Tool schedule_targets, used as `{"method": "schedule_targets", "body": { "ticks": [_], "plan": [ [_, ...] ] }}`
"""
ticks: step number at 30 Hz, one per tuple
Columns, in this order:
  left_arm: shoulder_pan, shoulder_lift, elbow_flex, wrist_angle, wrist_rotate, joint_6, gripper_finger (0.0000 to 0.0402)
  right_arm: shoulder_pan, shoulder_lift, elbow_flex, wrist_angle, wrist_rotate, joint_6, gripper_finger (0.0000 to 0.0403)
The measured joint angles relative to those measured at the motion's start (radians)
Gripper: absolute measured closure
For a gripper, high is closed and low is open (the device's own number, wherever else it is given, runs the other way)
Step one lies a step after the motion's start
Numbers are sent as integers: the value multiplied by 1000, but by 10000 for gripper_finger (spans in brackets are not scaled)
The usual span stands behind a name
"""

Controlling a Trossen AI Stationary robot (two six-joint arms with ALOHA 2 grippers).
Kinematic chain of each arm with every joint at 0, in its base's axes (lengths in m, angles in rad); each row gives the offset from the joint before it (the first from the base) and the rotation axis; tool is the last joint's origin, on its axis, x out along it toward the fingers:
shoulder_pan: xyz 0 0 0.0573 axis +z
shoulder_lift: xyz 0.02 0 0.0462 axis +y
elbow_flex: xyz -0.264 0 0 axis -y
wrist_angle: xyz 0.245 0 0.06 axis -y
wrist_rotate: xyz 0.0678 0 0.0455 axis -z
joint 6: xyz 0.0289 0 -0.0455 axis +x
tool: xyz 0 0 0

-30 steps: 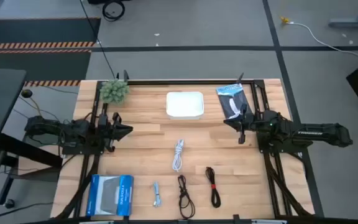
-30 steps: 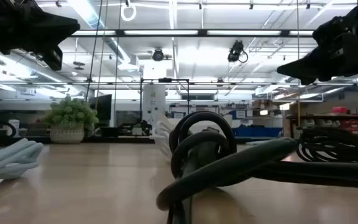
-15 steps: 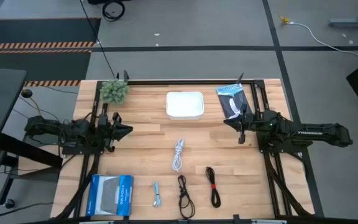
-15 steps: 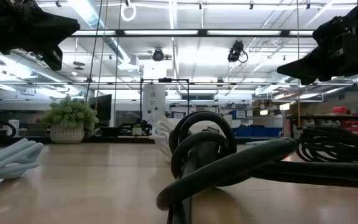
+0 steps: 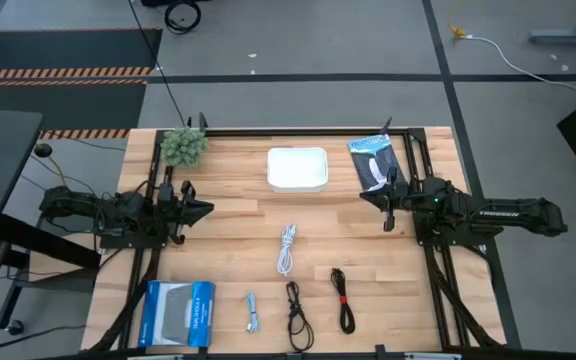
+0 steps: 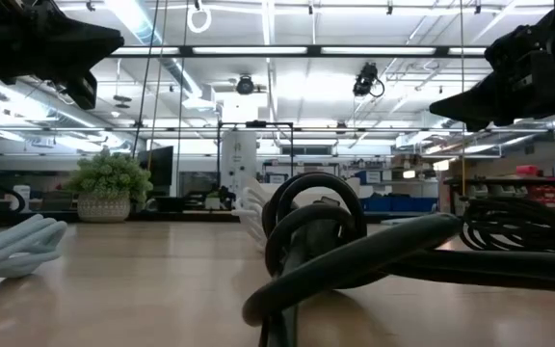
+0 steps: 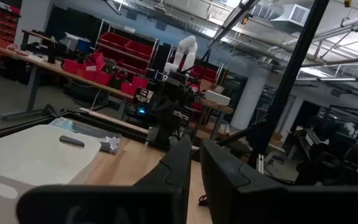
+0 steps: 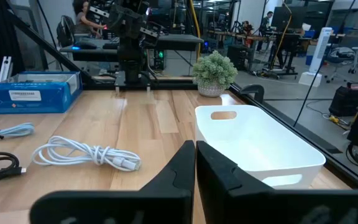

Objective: Pick and place USB-C Cables

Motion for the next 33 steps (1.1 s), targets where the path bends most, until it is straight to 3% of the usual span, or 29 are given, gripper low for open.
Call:
{"method": "schedule_targets", "body": {
  "ticks": [27, 33],
  "plan": [
    [0, 0, 0, 10, -1, -1, 358, 0, 0, 0, 0, 0, 0, 383],
    [3, 0, 0, 81, -56, -171, 358, 0, 0, 0, 0, 0, 0, 383]
  ]
}}
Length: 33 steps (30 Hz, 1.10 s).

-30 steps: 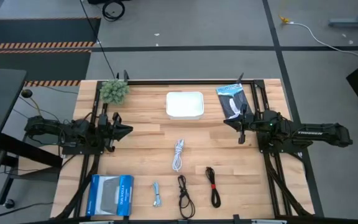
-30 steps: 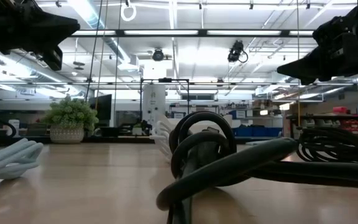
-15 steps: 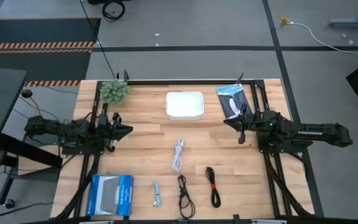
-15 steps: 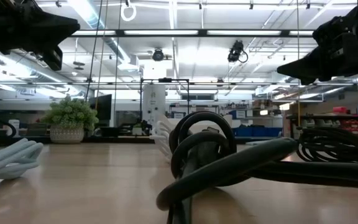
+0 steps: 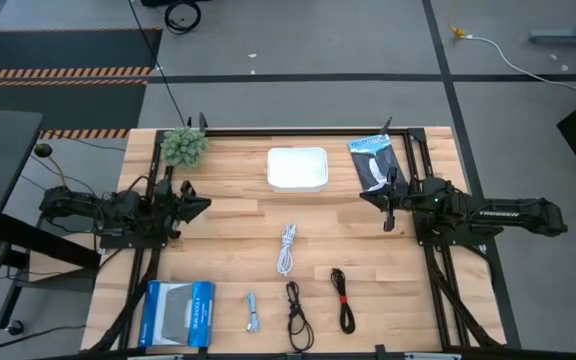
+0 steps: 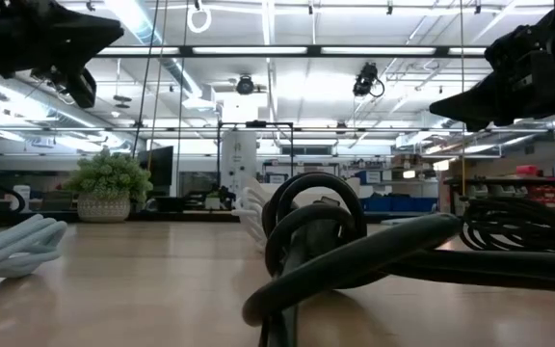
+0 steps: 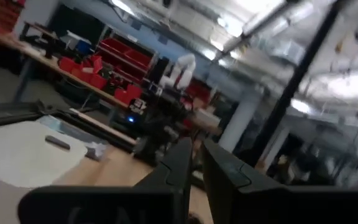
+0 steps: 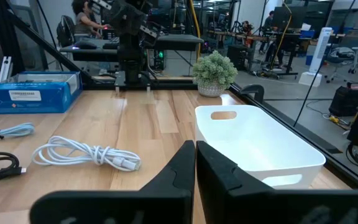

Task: Pick and place USB-C Cables
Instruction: Put the white charger cable into the white bin

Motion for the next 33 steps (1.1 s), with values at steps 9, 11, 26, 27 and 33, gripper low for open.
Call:
{"method": "schedule_targets", "body": {
  "ticks": [9, 11, 26, 27, 33],
  "plan": [
    [0, 0, 0, 88, -393, 17, 358, 0, 0, 0, 0, 0, 0, 383],
    [0, 0, 0, 104, -444, -12, 358, 0, 0, 0, 0, 0, 0, 383],
    [0, 176, 139, 131, -442, -249, 358, 0, 0, 0, 1, 0, 0, 383],
    [0, 222, 158, 129, -440, -252, 358, 0, 0, 0, 1, 0, 0, 383],
    [0, 502, 256, 128, -415, -287, 358, 0, 0, 0, 1, 0, 0, 383]
  ]
}}
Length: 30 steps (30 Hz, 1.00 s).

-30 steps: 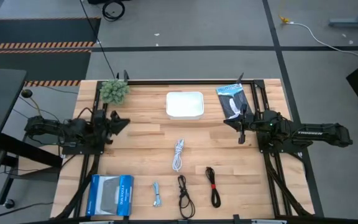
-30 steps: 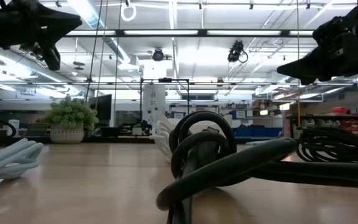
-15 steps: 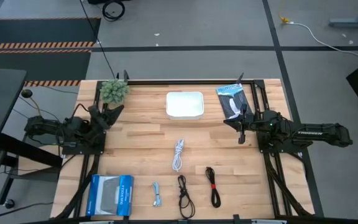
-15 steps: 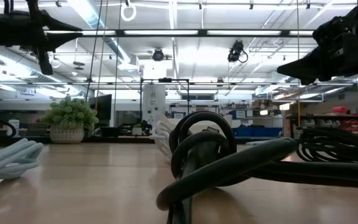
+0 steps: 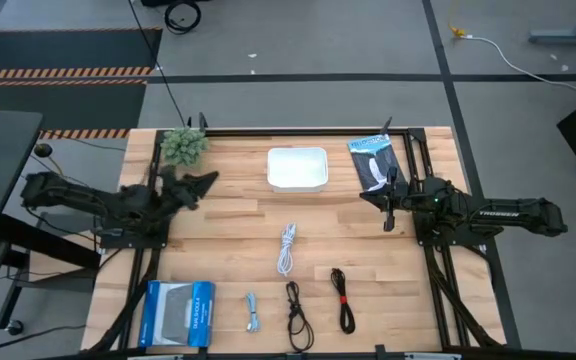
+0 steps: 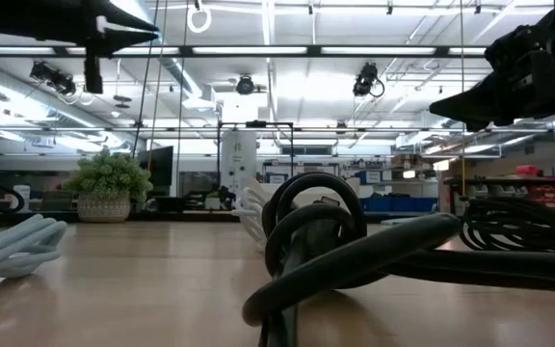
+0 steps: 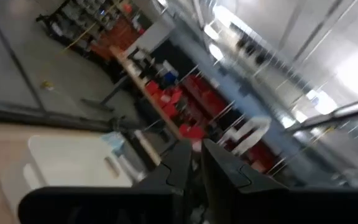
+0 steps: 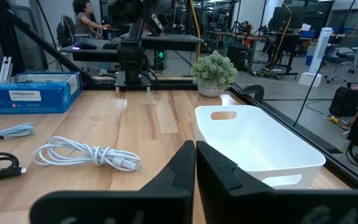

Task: Pick and place USB-C Cables
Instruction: Put the white charger cable into the white bin

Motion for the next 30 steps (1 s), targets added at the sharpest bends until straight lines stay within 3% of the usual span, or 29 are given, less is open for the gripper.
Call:
{"method": "schedule_targets", "body": {
  "ticks": [4, 8, 14, 20, 30],
  "plan": [
    [-1, 161, 50, 0, 16, -161, 358, 0, 0, 0, 0, 0, 0, 383],
    [-1, 296, 105, -22, 121, -256, 349, 0, 0, 0, 0, 0, 0, 383],
    [-1, 493, 200, -76, 337, -348, 300, 0, 0, 0, 0, 0, 0, 383],
    [-12, 685, 311, -150, 565, -388, 272, 0, 0, 0, 0, 0, 0, 383],
    [-14, 882, 413, -209, 683, -383, 280, 0, 0, 0, 1, 0, 0, 383]
  ]
}}
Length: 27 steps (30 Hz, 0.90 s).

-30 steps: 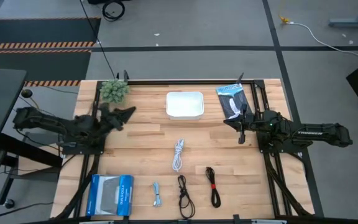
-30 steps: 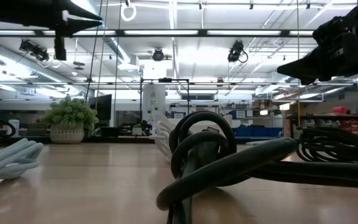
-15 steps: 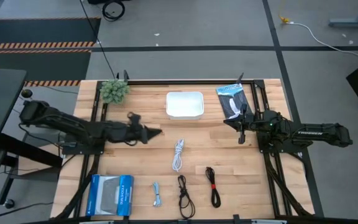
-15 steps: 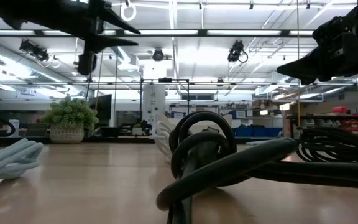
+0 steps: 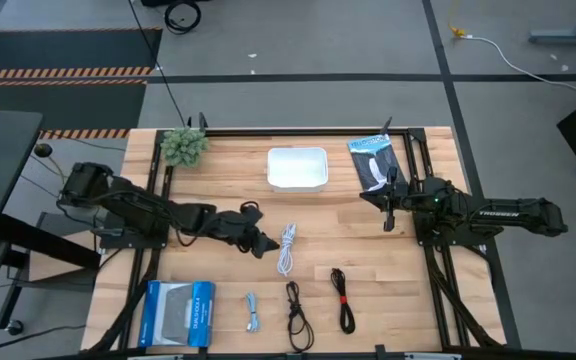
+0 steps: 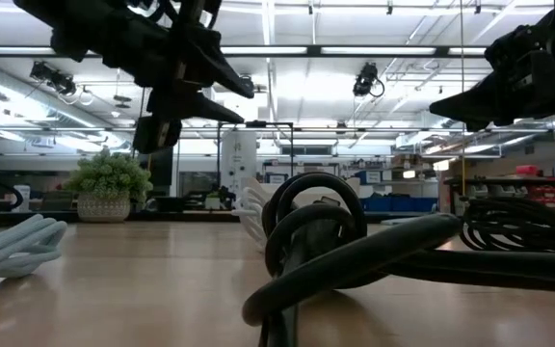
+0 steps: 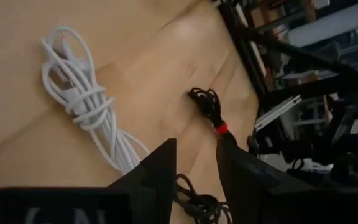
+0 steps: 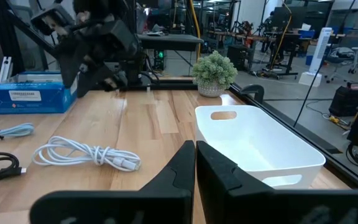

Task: Pick and place USB-C Cables
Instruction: Put the white charger cable into the white bin

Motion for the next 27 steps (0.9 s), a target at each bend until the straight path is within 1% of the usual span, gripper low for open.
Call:
{"method": "schedule_targets", "body": {
  "ticks": [2, 7, 9, 12, 16, 19, 21, 23, 27],
  "plan": [
    [1, 6, 0, -28, 0, 0, 280, 0, 0, 0, 0, 0, 0, 383],
    [29, -9, -2, -176, -2, -31, 280, 0, 0, 0, 5, 0, 0, 383],
    [37, -11, -1, -118, -2, -60, 280, 0, 0, 0, 6, 0, 0, 383],
    [37, -11, -1, -12, -2, -48, 280, 0, 0, 0, 6, 0, 0, 383],
    [58, -11, 0, 47, -14, -63, 280, 0, 0, 0, 6, 0, 0, 383],
    [62, 2, 29, 44, -21, -69, 280, 0, 0, 0, 6, 0, 0, 383],
    [55, 16, 69, -3, -20, -35, 280, 0, 0, 0, 6, 0, 0, 383],
    [50, 41, 135, -61, -13, 26, 281, 0, -1, 0, 6, 0, 0, 383],
    [70, 75, 265, -345, -10, 117, 280, 0, 1, 0, 7, 0, 0, 383]
  ]
}}
